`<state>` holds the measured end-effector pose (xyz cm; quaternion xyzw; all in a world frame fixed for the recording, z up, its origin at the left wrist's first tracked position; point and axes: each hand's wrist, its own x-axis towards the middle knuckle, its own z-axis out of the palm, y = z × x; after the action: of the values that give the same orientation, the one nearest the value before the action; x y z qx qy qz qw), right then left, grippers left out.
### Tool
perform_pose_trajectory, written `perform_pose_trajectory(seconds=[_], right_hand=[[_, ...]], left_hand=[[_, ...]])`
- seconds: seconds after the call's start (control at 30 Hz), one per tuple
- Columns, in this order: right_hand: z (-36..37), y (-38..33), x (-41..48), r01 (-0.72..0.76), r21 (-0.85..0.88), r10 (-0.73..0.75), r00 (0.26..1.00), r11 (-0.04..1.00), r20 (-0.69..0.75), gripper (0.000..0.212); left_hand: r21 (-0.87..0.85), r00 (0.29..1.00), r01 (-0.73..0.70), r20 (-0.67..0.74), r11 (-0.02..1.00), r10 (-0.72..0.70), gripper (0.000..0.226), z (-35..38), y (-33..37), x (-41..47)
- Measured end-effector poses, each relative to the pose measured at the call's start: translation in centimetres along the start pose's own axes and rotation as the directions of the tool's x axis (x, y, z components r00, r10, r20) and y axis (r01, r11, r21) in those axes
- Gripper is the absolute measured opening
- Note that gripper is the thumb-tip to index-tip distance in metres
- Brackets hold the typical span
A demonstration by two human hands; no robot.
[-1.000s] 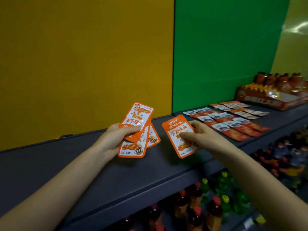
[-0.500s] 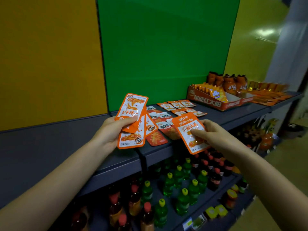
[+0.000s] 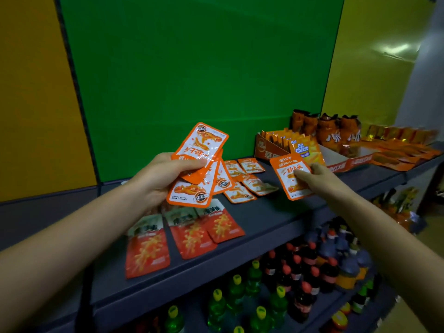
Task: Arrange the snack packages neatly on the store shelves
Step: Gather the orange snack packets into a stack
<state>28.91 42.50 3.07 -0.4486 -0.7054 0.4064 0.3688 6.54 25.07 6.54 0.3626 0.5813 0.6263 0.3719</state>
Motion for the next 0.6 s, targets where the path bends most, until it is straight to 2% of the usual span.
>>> perform_pose_trajectory(seconds=[0.2,0.4,0.5,0.6], right_hand=[[-0.4,3.4,6.7,-0.079,-0.015,0.08,0.992,0.997,0.094,0.034],[0.1,4.9,11.2,-0.066,-0.081,0.078,0.984,0.995,0.161,0.034],[0.5,5.8,12.2,-0.016,-0.152,0.046,0.979,0.988,0.198,0.033],[0.8,6.3,12.5,0.107,-0.351,-0.035,0.978,0.93,0.205,0.038]], left_hand=[[0.018,0.999,0.006,-0.042,1.0,-0.005,0.004,3.4,0.0,3.3],[0.008,0.987,0.019,-0.161,1.0,-0.018,0.005,5.5,-0.3,4.3],[-0.029,0.98,0.025,-0.197,0.999,-0.03,0.003,6.7,-0.7,4.3],[-0.04,0.973,0.028,-0.23,0.999,-0.037,0.006,8.2,-1.3,4.6]])
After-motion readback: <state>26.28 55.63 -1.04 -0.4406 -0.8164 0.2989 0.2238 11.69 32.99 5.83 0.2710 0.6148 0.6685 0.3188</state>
